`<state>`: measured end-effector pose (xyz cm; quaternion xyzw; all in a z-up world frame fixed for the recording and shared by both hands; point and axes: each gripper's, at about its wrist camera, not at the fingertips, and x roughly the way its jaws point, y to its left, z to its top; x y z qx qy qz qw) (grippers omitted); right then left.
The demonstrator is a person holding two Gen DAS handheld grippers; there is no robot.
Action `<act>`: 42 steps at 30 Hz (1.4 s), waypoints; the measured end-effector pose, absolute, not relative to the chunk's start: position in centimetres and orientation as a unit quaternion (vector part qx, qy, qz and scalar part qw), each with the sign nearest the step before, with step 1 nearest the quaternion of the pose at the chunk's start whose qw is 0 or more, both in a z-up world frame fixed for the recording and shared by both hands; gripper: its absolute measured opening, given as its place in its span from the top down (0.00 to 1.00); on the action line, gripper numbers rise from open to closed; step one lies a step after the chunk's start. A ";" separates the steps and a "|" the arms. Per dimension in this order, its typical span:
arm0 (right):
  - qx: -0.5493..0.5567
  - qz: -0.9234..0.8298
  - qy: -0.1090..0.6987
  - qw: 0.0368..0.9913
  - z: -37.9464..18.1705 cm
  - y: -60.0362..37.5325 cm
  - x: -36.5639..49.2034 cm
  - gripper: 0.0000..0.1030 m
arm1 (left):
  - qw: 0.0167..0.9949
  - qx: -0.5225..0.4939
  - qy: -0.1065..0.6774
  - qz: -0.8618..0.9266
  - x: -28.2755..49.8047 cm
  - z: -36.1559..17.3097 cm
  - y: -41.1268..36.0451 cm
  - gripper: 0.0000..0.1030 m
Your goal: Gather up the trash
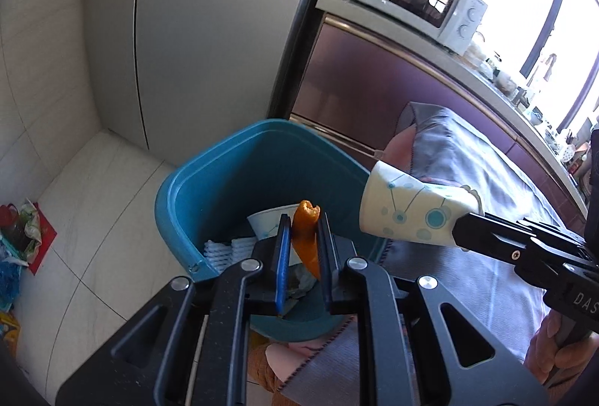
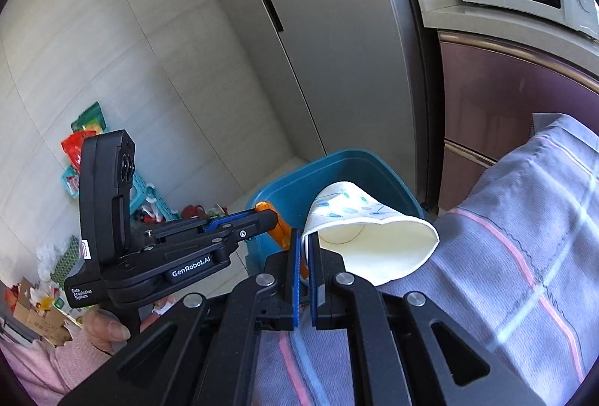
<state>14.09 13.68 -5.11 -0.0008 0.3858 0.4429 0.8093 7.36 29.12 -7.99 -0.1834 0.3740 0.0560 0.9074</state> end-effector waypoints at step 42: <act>0.020 0.173 0.214 0.961 -1.7 -4.9 2.7 0.07 | 0.973 -0.091 0.210 -0.035 -0.4 -1.7 14.7 0.05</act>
